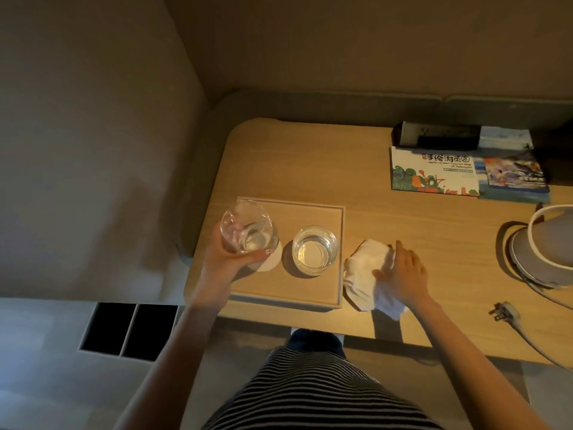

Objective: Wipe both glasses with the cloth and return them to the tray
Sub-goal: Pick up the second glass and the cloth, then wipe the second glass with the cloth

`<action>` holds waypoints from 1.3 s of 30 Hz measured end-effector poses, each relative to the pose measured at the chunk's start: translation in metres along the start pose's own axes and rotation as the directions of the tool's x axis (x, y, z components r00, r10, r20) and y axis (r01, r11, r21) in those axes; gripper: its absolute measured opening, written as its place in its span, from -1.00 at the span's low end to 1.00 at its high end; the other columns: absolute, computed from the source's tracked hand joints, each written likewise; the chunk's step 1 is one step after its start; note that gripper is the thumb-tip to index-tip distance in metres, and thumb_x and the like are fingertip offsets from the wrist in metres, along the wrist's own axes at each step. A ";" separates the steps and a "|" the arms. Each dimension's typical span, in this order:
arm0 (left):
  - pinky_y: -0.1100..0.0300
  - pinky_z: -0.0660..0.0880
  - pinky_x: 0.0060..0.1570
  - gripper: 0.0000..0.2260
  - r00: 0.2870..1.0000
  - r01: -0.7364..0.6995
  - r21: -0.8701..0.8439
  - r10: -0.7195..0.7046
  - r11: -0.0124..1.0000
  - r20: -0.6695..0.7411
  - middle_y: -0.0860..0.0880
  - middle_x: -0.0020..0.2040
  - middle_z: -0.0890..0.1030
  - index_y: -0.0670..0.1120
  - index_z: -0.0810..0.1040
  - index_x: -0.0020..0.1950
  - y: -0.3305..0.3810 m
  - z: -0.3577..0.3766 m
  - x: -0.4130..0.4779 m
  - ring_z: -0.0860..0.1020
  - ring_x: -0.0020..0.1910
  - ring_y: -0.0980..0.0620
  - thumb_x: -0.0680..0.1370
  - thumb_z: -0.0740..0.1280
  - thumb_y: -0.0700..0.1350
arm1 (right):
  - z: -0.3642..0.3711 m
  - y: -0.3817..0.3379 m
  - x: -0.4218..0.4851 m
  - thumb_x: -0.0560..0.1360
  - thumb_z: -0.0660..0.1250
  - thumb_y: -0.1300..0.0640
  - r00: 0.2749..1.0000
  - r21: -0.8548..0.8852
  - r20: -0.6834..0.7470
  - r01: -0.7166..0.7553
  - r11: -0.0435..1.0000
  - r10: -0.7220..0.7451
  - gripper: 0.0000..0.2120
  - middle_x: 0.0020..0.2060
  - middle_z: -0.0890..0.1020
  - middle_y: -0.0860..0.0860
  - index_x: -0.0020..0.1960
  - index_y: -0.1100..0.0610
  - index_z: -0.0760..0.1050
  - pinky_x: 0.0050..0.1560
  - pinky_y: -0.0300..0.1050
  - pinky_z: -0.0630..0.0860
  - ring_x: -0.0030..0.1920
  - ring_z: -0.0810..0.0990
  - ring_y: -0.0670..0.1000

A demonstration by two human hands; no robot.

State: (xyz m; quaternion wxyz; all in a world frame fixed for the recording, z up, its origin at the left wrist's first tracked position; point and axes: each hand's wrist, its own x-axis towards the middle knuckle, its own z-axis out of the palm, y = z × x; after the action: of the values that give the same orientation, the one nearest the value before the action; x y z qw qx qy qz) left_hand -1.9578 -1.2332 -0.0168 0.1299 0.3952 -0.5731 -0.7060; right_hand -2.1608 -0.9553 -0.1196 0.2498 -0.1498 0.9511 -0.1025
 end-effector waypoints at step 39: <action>0.09 0.63 -0.02 -0.25 0.907 0.232 -0.233 -0.124 0.944 0.403 -0.27 0.17 0.61 -0.15 0.49 0.36 0.060 0.159 -0.018 0.66 0.09 -0.10 0.36 0.43 0.34 | -0.184 -0.118 -0.110 0.35 0.19 0.38 0.650 0.363 -0.714 0.663 0.655 -0.262 -0.76 -0.06 0.47 0.08 -0.04 0.25 0.52 -0.19 -0.38 0.28 -0.08 0.39 -0.08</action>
State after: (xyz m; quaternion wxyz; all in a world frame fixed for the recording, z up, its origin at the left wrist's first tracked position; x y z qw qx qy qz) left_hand -2.0744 -1.1280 0.0505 0.0037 0.2790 -0.4446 -0.8512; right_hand -2.1349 -1.0062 0.1181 -0.0709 -0.2746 0.8171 -0.5019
